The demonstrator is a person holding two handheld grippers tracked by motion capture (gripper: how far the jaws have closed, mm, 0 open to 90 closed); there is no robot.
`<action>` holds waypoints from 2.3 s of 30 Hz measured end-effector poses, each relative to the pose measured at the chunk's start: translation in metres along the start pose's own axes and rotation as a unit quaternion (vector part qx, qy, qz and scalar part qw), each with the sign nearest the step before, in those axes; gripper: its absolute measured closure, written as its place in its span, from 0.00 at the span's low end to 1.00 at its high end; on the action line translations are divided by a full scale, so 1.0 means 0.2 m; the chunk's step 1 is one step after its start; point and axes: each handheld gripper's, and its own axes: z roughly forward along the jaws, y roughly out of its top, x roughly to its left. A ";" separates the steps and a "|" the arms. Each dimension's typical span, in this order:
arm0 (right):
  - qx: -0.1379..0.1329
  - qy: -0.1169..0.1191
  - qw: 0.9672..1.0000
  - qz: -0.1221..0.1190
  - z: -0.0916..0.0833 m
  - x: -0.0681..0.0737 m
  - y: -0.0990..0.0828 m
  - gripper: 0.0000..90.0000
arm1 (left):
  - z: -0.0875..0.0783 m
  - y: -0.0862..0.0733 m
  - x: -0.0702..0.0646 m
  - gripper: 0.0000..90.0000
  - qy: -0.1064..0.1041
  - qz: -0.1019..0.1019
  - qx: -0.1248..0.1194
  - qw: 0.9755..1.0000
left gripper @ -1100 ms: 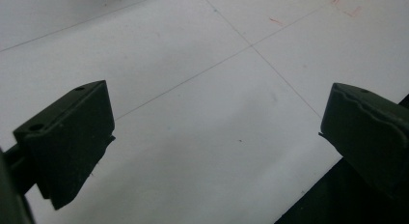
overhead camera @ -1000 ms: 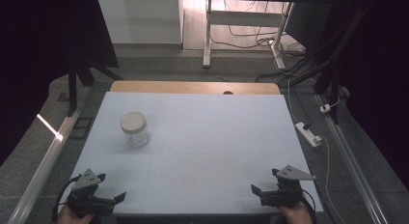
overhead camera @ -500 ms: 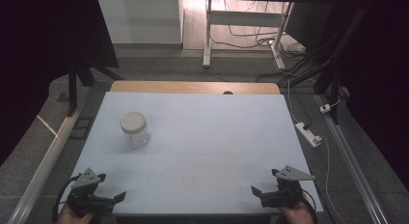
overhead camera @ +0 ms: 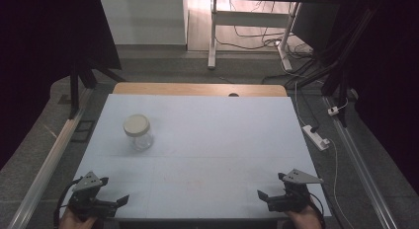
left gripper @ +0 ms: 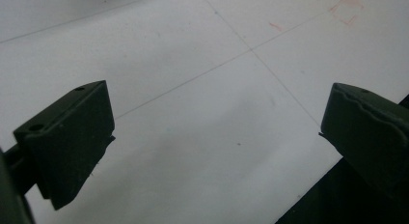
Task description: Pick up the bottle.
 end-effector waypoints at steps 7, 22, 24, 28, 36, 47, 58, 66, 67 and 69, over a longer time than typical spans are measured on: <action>0.001 0.002 1.000 0.001 0.00 0.00 0.00 0.00 | 0.00 0.01 0.01 0.00 -0.002 -0.005 -0.007 1.000; 0.004 0.002 1.000 0.003 0.00 -0.01 0.00 0.00 | 0.01 0.05 0.04 0.00 -0.033 0.019 -0.036 0.999; 0.004 0.003 1.000 0.003 0.00 -0.01 0.00 0.00 | 0.02 0.06 0.04 0.00 -0.035 0.021 -0.038 0.998; 0.005 0.003 1.000 0.005 0.01 -0.01 0.00 0.00 | 0.02 0.07 0.05 0.00 -0.039 0.014 -0.045 0.998; 0.007 0.004 1.000 0.006 0.01 -0.01 0.00 0.00 | 0.05 0.12 0.06 0.00 -0.039 0.015 -0.048 0.998; 0.010 0.006 1.000 0.006 0.01 -0.01 0.00 0.00 | 0.09 0.16 0.11 0.00 -0.042 0.022 -0.064 0.997; 0.013 0.007 1.000 0.007 0.01 -0.01 0.00 0.00 | 0.15 0.21 0.16 0.00 -0.023 0.019 -0.077 0.997; 0.015 0.008 1.000 0.007 0.02 -0.01 0.00 0.00 | 0.20 0.27 0.20 0.00 -0.012 0.019 -0.075 0.997; 0.015 0.008 1.000 0.006 0.02 -0.01 0.00 0.00 | 0.20 0.28 0.20 0.00 -0.011 0.019 -0.074 0.997; 0.015 0.008 1.000 0.006 0.02 -0.01 0.00 0.00 | 0.22 0.31 0.22 0.00 -0.002 0.023 -0.069 0.997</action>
